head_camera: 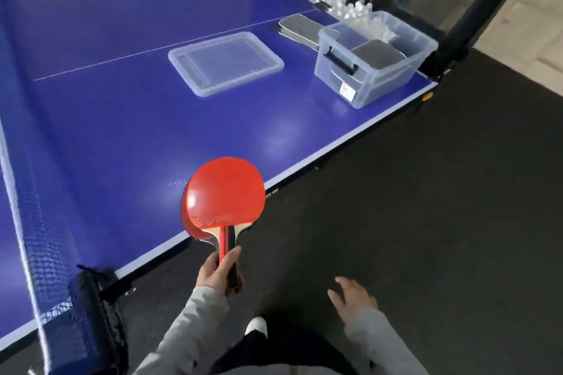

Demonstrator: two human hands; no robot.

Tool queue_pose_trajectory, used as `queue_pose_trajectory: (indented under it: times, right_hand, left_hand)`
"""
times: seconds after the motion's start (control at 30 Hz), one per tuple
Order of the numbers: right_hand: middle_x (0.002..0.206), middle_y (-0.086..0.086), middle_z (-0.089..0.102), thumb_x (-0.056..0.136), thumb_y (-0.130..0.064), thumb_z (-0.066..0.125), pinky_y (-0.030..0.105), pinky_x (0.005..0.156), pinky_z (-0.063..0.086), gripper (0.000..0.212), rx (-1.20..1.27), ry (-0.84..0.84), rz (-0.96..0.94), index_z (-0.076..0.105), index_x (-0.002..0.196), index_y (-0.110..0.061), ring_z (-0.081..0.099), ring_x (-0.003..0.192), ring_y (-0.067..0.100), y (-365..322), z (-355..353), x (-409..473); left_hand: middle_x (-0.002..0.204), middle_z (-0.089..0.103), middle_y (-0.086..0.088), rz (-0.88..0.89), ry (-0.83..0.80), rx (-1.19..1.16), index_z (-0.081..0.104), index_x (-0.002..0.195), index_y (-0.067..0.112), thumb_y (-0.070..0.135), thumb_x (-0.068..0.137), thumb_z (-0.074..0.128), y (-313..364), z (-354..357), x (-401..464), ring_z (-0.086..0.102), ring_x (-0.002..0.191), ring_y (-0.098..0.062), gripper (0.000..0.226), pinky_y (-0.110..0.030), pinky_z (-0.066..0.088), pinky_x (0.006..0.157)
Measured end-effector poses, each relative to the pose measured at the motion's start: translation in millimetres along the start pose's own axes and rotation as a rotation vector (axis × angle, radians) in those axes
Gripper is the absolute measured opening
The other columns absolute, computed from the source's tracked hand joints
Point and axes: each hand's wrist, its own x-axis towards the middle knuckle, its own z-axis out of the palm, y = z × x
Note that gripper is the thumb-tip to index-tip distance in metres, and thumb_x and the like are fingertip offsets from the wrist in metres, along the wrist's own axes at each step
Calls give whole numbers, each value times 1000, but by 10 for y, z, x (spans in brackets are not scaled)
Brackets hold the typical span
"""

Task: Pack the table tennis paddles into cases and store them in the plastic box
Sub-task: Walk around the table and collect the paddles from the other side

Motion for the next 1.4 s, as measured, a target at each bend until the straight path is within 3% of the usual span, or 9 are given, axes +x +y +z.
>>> queue_pose_trajectory:
  times: [0.2,0.37,0.5,0.7,1.2,1.4]
  right_hand:
    - [146,-2,37,98,-46,35,35,109,30,50,-110,10,-174,29,143,-27,34,135,18,-532,-576,722]
    - [147,-5,34,98,-45,35,33,107,32,50,-184,39,-361,27,144,-28,35,133,17,-1076,-1031,1288]
    - [150,-4,31,98,-43,37,34,107,33,52,-228,68,-494,25,145,-25,34,135,18,-1607,-1359,1641]
    - [152,-3,28,98,-42,39,34,106,35,54,-361,54,-666,25,146,-23,29,138,16,-2289,-1477,1888]
    - [154,-1,20,97,-44,39,35,106,34,60,-467,93,-654,18,148,-23,19,142,17,-3500,-1071,2097]
    - [155,-2,18,93,-50,43,36,102,38,63,-542,164,-596,22,148,-26,20,140,20,-3588,-894,2101]
  left_hand:
    - [50,47,-6,4,216,-140,50,76,6,20,89,61,275,-115,493,48,32,-14,22,-17,41,36]
    - [62,45,-11,-9,377,-287,49,79,8,21,89,60,474,-192,842,48,33,-15,20,-15,39,35]
    - [47,48,-6,17,469,-355,47,71,8,20,89,60,643,-313,1051,48,30,-13,25,-15,39,35]
    - [40,48,7,30,528,-349,46,70,11,20,89,60,753,-641,1351,46,33,-7,25,-20,40,43]
    - [57,43,-4,-56,464,-267,48,74,9,24,89,62,670,-1569,1917,43,49,-18,26,-27,37,50]
    - [62,34,-4,-20,543,-24,46,69,10,31,81,71,611,-1655,1960,33,58,-17,35,-26,31,49]
